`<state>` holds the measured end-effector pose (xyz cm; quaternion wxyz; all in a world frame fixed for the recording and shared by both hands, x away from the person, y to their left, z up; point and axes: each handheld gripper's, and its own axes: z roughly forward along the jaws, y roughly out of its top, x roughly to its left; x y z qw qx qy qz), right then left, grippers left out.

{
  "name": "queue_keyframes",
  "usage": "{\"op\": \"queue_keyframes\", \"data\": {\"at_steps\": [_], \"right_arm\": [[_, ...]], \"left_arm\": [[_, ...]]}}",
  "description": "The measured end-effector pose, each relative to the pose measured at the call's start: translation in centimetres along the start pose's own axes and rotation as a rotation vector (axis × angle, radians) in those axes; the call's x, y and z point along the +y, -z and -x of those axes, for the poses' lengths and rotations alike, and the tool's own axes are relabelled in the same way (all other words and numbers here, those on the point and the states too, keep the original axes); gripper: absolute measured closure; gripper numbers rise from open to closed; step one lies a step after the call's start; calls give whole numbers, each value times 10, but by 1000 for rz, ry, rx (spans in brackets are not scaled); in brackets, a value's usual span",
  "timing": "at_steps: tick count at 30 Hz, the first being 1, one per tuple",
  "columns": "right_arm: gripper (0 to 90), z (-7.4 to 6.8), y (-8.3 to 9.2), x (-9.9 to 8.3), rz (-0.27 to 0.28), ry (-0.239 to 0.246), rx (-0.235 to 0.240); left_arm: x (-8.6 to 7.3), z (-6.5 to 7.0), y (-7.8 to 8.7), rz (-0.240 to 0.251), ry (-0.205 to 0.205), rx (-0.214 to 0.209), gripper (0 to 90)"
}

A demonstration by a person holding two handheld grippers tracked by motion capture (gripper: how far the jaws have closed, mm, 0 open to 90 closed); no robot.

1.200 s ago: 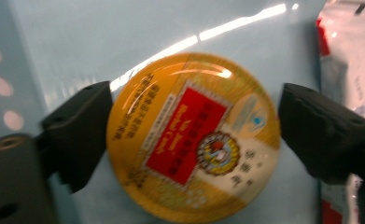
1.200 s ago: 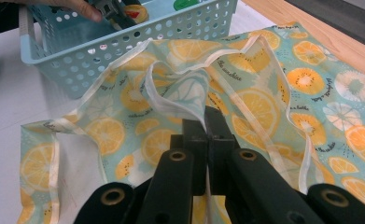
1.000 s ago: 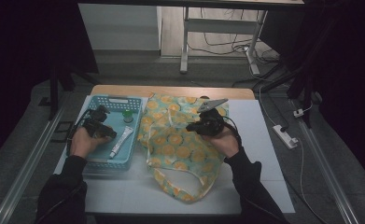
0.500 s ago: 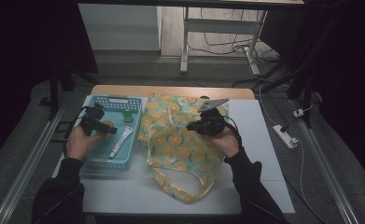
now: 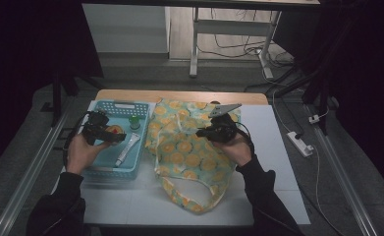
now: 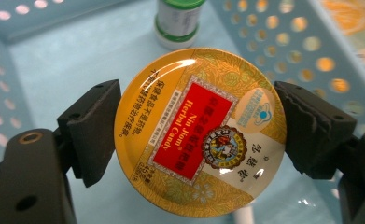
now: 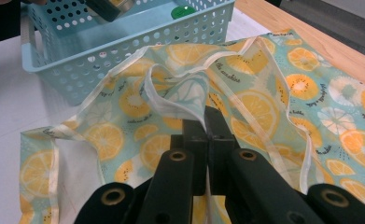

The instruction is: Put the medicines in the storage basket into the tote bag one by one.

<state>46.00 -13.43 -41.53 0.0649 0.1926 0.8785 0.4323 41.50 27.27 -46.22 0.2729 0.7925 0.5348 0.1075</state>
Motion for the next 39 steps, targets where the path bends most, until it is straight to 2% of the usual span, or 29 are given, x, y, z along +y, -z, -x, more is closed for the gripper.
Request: {"op": "queue_keyframes", "data": {"at_steps": [8,15,24,28,39], "right_arm": [[898,0,1,0,5,3,-1],[897,-1,2,1,10,6,-4],[898,0,2,1,14,4,-6],[898,0,1,0,14,-1,-7],[898,1,0,0,15,-8,-11]], "left_arm": [[1,18,13,57,-35,-57,200],[1,42,22,89,-96,-116,200],[1,71,24,93,-165,-176,200],[0,83,21,86,-183,-226,200],[2,114,10,72,-245,-291,200]]}}
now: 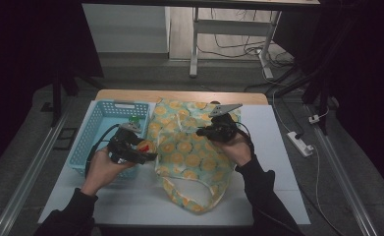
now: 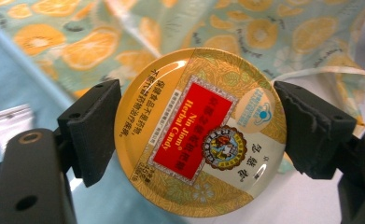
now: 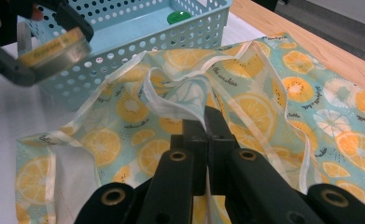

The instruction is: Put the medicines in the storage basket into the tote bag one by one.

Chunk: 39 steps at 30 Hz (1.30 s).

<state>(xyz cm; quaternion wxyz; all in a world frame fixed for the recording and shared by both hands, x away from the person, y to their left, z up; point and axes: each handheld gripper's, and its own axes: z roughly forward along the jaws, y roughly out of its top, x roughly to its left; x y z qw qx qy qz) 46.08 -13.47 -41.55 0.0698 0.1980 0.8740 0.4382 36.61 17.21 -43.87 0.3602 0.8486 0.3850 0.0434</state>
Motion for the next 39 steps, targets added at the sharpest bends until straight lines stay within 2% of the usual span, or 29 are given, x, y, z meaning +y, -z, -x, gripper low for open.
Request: {"op": "queue_keyframes", "data": {"at_steps": [5,11,18,24,31,39], "right_arm": [[898,0,0,0,4,-1,-2],[899,0,0,0,5,0,-4],[899,1,0,0,3,-1,-7],[899,1,-1,-1,5,-1,-10],[899,1,0,0,11,-1,-11],[898,0,-1,0,12,-3,-9]], "left_arm": [[8,11,-13,-13,-34,-35,200],[18,19,-32,-25,-59,-52,200],[28,23,-54,-42,-73,-64,200],[40,23,-70,-45,-61,-81,200],[54,25,-91,-60,-75,-78,200],[65,19,-112,-57,-52,-42,199]]}}
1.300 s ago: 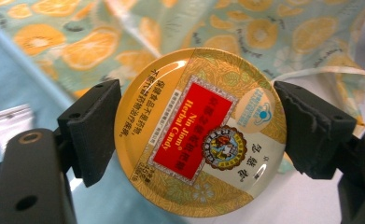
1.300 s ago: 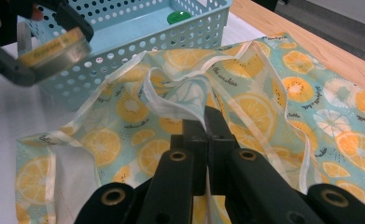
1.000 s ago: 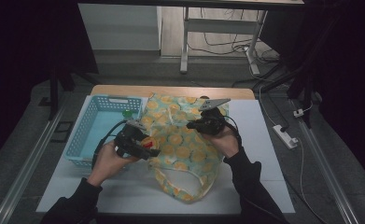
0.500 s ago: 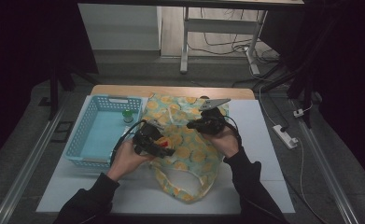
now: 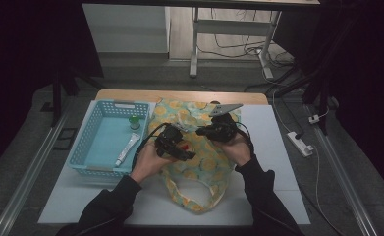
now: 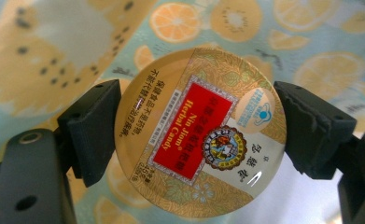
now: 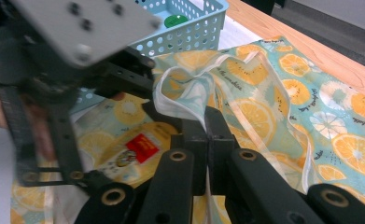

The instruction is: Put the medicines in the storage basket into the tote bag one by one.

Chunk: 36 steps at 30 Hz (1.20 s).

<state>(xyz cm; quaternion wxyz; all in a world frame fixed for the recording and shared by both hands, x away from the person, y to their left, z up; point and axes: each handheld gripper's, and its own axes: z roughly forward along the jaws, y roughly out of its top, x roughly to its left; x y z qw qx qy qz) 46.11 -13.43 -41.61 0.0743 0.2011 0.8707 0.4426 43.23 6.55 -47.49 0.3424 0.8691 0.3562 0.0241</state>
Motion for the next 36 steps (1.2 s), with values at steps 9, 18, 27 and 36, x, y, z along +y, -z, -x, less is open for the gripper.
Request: {"op": "queue_keyframes", "data": {"at_steps": [9,18,27,36], "right_arm": [[898,-1,-4,-1,-12,6,4],[898,-1,-6,-2,-21,6,3],[898,1,-7,-3,-30,4,6],[898,2,-5,-3,-22,-2,6]], "left_arm": [[3,-11,-11,4,23,34,199],[3,-19,-24,-12,33,76,199],[3,-21,-28,30,46,120,162],[4,-13,-13,47,38,97,78]]}}
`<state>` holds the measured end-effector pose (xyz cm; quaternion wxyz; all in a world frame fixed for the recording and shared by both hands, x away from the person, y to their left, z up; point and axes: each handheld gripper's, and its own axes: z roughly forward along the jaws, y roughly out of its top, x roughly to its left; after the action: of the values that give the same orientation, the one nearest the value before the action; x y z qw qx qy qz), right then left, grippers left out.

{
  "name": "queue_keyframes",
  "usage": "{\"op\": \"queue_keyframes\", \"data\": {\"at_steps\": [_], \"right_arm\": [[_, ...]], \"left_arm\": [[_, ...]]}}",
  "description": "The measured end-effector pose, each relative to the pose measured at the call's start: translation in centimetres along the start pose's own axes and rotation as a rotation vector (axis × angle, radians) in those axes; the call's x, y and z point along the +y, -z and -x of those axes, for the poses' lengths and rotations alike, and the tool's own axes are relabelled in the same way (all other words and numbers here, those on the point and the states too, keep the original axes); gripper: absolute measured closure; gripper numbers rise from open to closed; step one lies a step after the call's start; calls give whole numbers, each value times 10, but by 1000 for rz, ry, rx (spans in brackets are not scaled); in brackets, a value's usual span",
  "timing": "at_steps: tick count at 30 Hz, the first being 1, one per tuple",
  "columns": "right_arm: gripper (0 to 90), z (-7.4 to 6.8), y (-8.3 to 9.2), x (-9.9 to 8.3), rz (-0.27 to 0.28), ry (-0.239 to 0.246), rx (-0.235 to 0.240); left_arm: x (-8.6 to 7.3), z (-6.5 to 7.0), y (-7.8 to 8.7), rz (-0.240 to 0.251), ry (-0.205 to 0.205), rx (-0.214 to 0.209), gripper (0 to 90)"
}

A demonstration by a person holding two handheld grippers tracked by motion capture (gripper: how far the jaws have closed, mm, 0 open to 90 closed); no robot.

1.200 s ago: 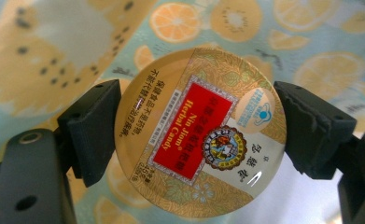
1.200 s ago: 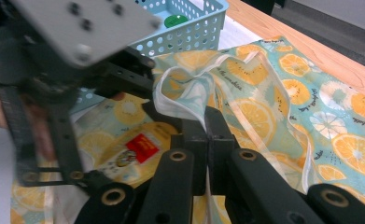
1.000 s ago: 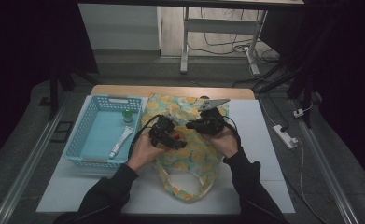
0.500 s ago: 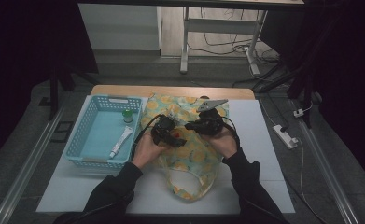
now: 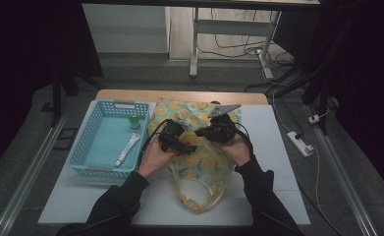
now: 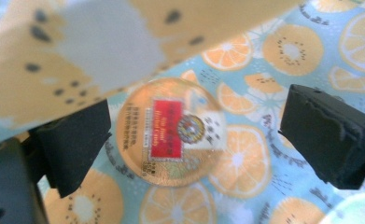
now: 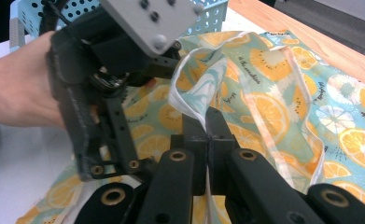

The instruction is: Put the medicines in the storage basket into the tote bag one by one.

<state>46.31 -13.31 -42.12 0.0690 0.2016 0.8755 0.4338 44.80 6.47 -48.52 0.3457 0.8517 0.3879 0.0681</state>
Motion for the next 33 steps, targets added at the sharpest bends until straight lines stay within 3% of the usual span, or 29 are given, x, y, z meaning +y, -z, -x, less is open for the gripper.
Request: {"op": "queue_keyframes", "data": {"at_steps": [6,12,20,33], "right_arm": [[898,0,0,0,1,1,1],[897,0,-1,-1,-3,15,11],[898,0,-2,-2,-6,18,14],[897,-1,0,-2,0,9,17]], "left_arm": [[-8,-2,11,0,4,-52,42],[-16,-1,25,32,3,-97,0],[-27,-1,42,70,19,-119,0],[-38,2,58,97,8,-140,0]]}}
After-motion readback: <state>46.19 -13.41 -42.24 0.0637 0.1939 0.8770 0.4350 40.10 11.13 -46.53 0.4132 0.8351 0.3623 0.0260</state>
